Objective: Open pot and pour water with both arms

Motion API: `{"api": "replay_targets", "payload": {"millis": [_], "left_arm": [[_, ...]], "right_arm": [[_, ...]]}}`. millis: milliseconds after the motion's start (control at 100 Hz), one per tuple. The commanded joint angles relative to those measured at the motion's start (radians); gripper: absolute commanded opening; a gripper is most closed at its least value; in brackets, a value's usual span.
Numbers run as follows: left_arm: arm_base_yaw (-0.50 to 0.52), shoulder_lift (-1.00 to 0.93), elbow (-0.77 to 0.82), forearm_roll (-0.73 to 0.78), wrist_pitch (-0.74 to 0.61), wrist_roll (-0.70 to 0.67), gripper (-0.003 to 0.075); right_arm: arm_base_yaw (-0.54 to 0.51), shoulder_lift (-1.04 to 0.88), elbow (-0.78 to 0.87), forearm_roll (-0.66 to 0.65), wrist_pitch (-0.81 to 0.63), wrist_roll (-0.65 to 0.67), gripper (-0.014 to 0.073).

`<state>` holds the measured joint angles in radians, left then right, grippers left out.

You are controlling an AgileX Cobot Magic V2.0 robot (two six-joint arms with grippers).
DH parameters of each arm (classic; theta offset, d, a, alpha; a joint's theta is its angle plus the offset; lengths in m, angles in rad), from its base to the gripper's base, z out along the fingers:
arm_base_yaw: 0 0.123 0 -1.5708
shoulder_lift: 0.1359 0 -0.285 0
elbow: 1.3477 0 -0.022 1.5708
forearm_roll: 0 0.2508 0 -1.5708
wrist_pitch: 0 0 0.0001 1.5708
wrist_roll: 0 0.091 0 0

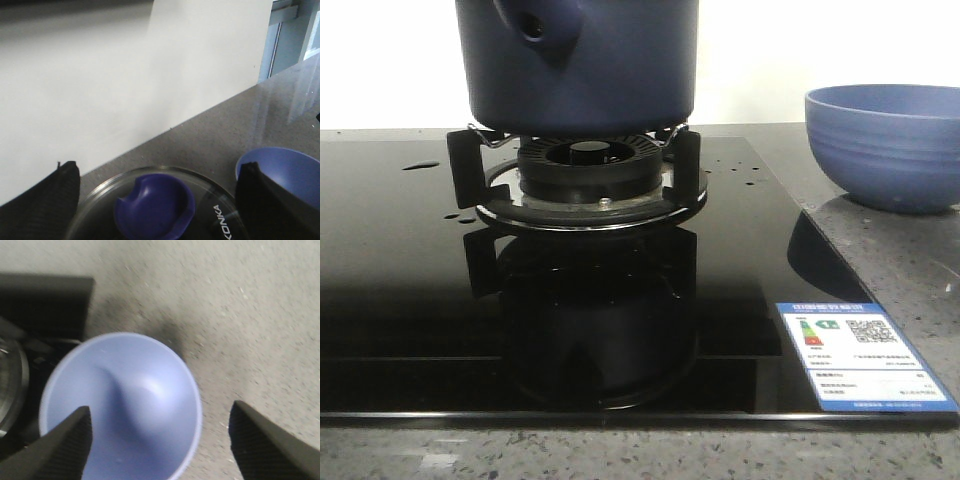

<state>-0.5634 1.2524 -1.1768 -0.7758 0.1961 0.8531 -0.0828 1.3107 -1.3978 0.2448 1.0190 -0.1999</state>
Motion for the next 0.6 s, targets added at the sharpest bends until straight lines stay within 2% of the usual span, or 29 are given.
{"api": "replay_targets", "payload": {"millis": [0, 50, 110, 220, 230, 400, 590], "left_arm": [[0.02, -0.067, -0.039, 0.026, -0.056, 0.004, 0.0513], [0.047, -0.081, -0.037, 0.02, -0.056, 0.004, 0.043], [0.088, -0.097, -0.034, 0.007, -0.047, 0.004, 0.028], [0.167, -0.13, -0.018, -0.007, -0.004, 0.004, -0.002], [0.171, -0.134, -0.014, -0.007, -0.001, 0.004, -0.0016], [0.278, -0.231, 0.091, -0.064, 0.014, 0.004, -0.0019], [0.317, -0.426, 0.36, -0.095, -0.14, 0.004, -0.0019]], "right_arm": [[-0.005, -0.058, -0.03, 0.09, -0.09, -0.012, 0.0456], [-0.005, -0.072, -0.024, 0.147, -0.121, -0.012, 0.0378], [-0.001, -0.092, -0.002, 0.221, -0.166, -0.046, 0.0252], [0.013, -0.142, 0.064, 0.357, -0.256, -0.168, -0.0046], [0.015, -0.146, 0.075, 0.365, -0.262, -0.179, -0.0078], [0.038, -0.256, 0.256, 0.474, -0.417, -0.355, -0.006], [0.038, -0.456, 0.547, 0.505, -0.594, -0.479, -0.006]]}}
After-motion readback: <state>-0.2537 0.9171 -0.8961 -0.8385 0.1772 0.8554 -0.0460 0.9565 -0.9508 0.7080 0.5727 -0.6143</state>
